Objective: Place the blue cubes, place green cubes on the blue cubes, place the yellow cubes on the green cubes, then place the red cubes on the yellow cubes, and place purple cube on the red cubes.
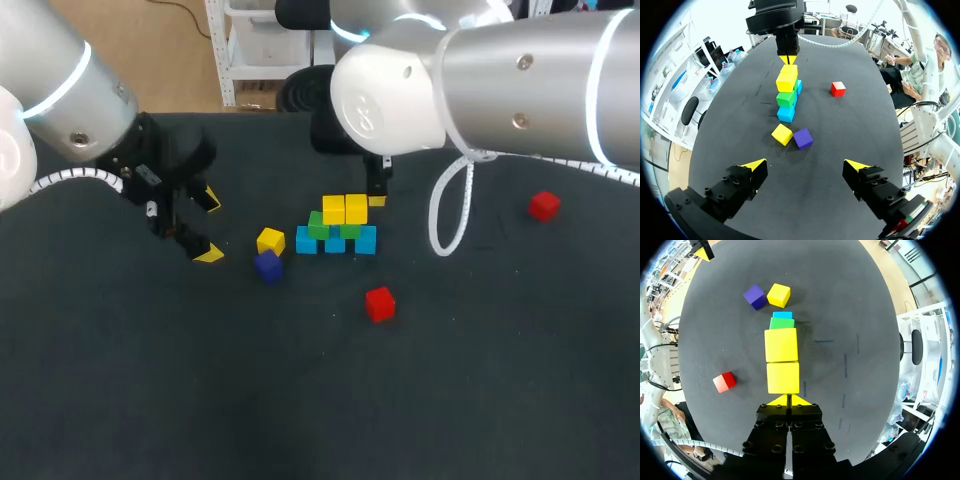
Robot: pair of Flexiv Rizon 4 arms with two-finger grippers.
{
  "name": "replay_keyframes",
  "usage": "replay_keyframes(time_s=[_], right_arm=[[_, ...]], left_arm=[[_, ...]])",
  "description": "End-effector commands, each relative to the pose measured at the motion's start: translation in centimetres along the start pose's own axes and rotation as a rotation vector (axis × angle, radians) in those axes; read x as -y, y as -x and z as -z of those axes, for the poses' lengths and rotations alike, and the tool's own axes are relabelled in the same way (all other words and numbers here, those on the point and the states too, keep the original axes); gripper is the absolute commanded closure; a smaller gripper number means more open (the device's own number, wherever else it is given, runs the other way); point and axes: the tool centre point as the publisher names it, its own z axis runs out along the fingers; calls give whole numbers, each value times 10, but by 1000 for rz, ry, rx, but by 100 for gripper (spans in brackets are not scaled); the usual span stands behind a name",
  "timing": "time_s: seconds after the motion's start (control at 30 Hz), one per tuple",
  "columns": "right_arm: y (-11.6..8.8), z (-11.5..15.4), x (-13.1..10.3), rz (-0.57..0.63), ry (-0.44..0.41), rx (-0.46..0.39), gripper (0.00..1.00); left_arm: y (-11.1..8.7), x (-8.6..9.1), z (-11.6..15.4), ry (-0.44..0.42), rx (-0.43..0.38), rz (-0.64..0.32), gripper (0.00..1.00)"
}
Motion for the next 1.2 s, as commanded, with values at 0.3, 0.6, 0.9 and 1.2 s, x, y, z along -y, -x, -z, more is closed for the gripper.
replay_keyframes(time_s=[0.3, 0.6, 0.9, 1.2], right_arm=[[-1, 0, 3, -4, 2, 0, 100], [0, -1, 5, -3, 3, 4, 100], [2, 0, 6, -2, 1, 6, 100], [2, 0, 6, -3, -1, 12, 100]], left_arm=[[-1, 0, 0, 0, 2, -1, 0], [-1, 0, 0, 0, 2, -1, 0], [-1, 0, 0, 0, 2, -1, 0], [-1, 0, 0, 0, 2, -1, 0]])
